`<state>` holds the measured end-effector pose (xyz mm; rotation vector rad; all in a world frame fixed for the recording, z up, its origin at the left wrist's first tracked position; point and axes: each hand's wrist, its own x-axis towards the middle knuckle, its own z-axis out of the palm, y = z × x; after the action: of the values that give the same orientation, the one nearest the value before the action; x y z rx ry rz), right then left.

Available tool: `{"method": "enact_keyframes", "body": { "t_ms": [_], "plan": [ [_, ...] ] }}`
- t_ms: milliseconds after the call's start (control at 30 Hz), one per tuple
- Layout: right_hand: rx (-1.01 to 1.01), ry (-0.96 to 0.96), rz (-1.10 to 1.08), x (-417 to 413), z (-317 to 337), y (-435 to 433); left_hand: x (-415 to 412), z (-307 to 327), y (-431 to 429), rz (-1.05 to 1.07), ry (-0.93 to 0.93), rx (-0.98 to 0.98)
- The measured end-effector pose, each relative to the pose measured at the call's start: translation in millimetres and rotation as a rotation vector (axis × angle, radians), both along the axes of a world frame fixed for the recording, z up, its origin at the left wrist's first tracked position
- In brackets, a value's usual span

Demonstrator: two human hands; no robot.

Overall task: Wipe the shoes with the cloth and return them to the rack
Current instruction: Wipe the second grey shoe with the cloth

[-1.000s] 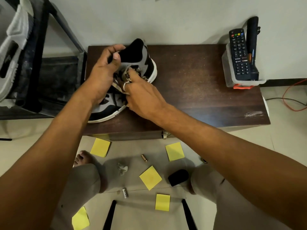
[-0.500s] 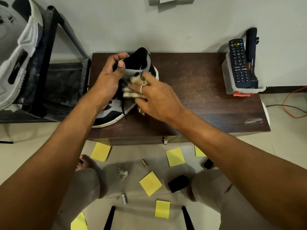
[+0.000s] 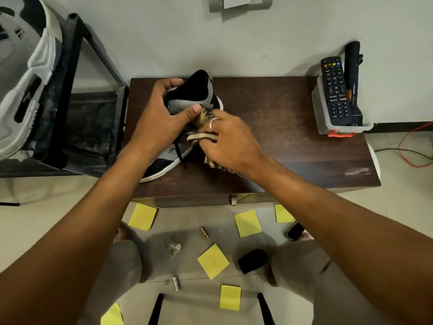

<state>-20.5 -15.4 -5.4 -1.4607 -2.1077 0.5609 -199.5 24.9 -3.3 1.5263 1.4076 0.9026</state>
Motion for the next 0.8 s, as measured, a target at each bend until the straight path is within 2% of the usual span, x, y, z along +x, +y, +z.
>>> {"method": "enact_keyframes", "body": {
  "t_ms": [133,233,333,533,667,800],
  "plan": [
    [0.08,0.312,-0.227,16.8,-8.4,9.2,10.2,-0.6,-6.2,0.085,0.13,0.138],
    [-0.051,0.486,-0.395,17.6,-11.0,14.8,12.4,3.7,-3.8,0.122,0.134,0.131],
    [-0.259,0.483,-0.401,10.4,-15.5,12.5,11.0,2.4,-1.6,0.126,0.118,0.126],
    [-0.447,0.374,-0.392,24.1,-10.7,7.2,5.9,-2.1,3.6,0.13,0.088,0.116],
    [-0.347,0.578,-0.556,26.5,-2.2,18.2,-0.2,-3.0,7.3,0.074,-0.023,0.068],
    [-0.425,0.67,-0.596,30.6,-6.0,27.8,-9.3,1.6,13.3,-0.074,0.0,0.019]
  ]
}}
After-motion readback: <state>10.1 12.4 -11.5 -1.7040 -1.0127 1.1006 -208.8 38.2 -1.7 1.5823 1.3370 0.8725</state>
